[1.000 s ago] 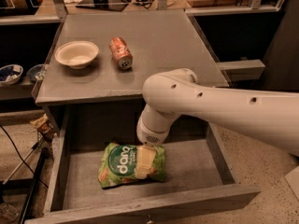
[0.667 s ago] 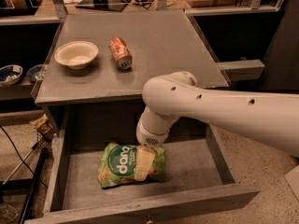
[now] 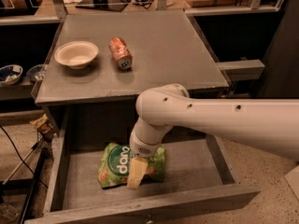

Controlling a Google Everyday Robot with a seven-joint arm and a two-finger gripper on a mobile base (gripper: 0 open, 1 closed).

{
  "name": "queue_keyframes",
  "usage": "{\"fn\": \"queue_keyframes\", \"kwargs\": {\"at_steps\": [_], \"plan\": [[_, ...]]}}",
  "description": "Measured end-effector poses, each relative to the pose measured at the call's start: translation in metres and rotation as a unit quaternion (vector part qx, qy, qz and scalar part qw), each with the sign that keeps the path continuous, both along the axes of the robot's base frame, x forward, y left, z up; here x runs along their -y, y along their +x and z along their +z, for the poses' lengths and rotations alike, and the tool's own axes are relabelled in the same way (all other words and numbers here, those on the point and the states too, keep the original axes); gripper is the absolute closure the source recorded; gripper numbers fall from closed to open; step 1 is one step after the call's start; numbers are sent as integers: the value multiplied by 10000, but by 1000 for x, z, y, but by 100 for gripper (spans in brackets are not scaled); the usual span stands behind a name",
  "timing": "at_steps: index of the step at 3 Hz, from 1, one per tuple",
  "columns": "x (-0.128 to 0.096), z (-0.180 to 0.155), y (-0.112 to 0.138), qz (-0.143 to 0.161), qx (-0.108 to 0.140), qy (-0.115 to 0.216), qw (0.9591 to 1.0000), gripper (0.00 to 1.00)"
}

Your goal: Pick green rice chip bag from top drawer and place on counter

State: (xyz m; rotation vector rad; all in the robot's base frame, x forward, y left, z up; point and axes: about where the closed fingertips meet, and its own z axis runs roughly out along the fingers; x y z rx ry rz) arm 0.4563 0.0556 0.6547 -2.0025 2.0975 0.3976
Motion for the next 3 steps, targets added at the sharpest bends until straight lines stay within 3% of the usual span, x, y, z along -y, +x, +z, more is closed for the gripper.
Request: {"fn": "queue_keyframes", "kwargs": {"at_steps": [1,3], "plan": [[0,-22,8,-166,-48,-61,9998,0],[-6,-34,3,-121,-176,-32,9998,0]]}}
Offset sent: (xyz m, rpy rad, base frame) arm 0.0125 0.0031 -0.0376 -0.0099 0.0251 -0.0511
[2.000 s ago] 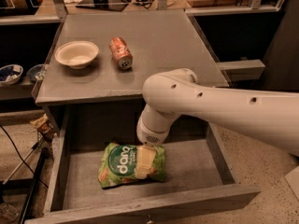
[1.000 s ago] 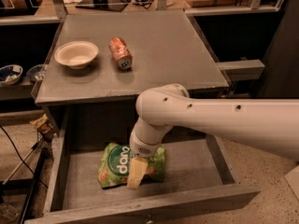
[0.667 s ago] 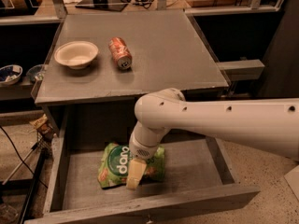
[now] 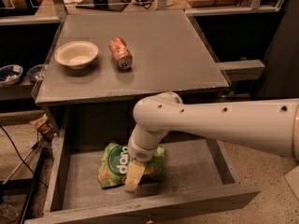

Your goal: Pick green rice chip bag from top drawer and place on counter

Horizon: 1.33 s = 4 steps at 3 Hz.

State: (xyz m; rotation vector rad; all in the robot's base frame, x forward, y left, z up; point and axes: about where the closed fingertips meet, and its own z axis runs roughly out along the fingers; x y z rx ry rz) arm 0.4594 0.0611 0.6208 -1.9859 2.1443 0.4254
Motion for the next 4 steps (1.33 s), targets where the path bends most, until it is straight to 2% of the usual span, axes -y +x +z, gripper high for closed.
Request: {"fn": "queue_keyframes", "kwargs": {"at_steps": [1,2,3,4], "plan": [[-7,-14,-6,6,-188,32,9998,0],[-7,-15,-6,6,-192,32,9998,19],[-7,-15,-6,7,-192,32,9998,42],[-7,-15,-6,7,-192,31,9998,73]]}}
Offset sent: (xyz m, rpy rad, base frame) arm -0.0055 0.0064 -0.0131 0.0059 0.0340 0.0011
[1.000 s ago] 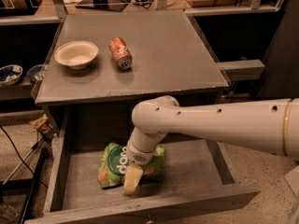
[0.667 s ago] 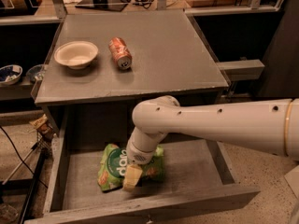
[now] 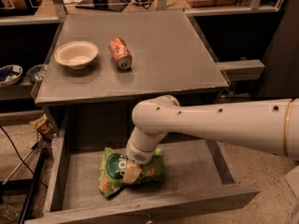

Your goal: Pick green rice chip bag from top drawer and place on counter

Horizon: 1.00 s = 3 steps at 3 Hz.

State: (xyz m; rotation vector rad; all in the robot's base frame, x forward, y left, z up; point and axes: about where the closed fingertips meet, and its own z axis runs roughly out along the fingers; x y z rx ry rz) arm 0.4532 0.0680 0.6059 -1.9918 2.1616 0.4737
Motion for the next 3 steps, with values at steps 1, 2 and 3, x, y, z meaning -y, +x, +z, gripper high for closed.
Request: {"fn": "queue_keyframes", "kwargs": {"at_steps": [1,2,3], "plan": [[0,0,0,0,0,0,10000,96],[0,5,0,0,0,0,10000,100],[30,38,6,-177,116,19,9998,100]]}}
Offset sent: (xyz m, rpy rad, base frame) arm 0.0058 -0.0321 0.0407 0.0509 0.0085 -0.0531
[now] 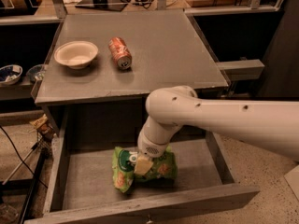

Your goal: Pick green rice chip bag from top drawer and place on counter

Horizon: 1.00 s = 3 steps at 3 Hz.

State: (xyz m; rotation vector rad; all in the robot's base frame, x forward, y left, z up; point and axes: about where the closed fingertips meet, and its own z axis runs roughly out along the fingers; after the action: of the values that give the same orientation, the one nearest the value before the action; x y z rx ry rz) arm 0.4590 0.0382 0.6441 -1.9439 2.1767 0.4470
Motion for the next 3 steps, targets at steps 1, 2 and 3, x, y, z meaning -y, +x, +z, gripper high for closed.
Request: {"fn": "queue_keyframes", "kwargs": {"at_steps": [1,2,3], "plan": [[41,43,5,-214,65,25,9997,100],[47,49,4,-224,44,12,9997,100],[46,46,7,-220,16,114,9997,100]]}}
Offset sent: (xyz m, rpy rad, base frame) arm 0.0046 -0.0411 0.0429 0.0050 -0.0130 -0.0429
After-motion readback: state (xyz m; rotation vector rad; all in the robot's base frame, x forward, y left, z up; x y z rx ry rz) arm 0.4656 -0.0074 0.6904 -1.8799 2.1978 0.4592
